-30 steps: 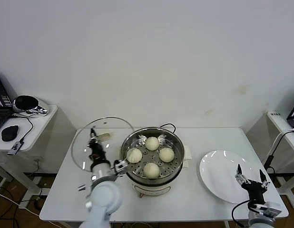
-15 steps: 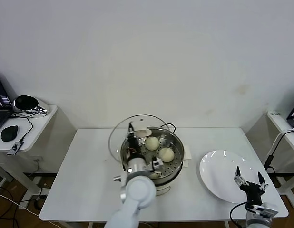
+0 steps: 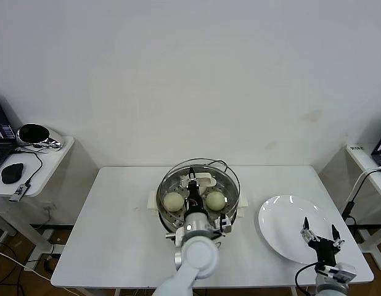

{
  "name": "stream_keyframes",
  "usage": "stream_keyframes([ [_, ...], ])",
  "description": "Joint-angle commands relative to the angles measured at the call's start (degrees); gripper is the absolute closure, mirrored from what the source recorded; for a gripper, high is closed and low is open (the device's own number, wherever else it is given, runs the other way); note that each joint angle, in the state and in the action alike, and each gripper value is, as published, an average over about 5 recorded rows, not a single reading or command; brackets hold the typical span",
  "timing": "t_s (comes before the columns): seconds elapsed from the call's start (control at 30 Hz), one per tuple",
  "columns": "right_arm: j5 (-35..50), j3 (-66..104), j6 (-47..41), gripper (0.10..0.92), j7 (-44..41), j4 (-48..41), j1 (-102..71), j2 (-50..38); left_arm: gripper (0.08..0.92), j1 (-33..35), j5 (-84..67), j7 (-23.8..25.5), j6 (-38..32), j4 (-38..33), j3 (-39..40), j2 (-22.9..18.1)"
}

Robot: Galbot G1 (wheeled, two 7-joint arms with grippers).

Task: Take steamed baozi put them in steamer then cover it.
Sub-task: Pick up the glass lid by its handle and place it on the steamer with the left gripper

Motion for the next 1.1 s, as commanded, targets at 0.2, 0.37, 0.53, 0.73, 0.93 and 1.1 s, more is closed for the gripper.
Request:
stream_keyframes([
  [0.2, -0.2, -0.1, 0.3, 0.203, 0.0, -0.6, 0.1, 0.2, 0.854, 0.7, 3.7, 3.1, 2.4, 0.4, 0.9, -0.4],
  [0.37, -0.2, -0.1, 0.3, 0.203, 0.0, -0.5, 0.1, 0.3, 0.854, 1.3, 4.3, 3.2, 2.4, 0.1, 0.4, -0.3],
  [0.53, -0.3, -0.2, 0.3, 0.203, 0.0, -0.6, 0.1, 0.3, 0.854, 1.8, 4.3, 3.3, 2.3, -0.1, 0.0, -0.3],
  [0.73, -0.4, -0.3, 0.4, 0.203, 0.0, -0.7, 0.1, 0.5, 0.854, 1.5, 3.9, 3.0, 2.3, 0.4, 0.0, -0.3],
  [0.93, -0.6, -0.4, 0.6, 0.203, 0.0, -1.1, 0.2, 0.7, 0.854, 1.5, 3.0, 2.0, 2.1, 1.1, -0.3, -0.2],
  [1.1, -0.6, -0.4, 0.6, 0.203, 0.0, -0.9, 0.3, 0.8, 0.854, 2.0, 2.7, 1.3, 1.5, 1.4, -0.3, 0.0],
])
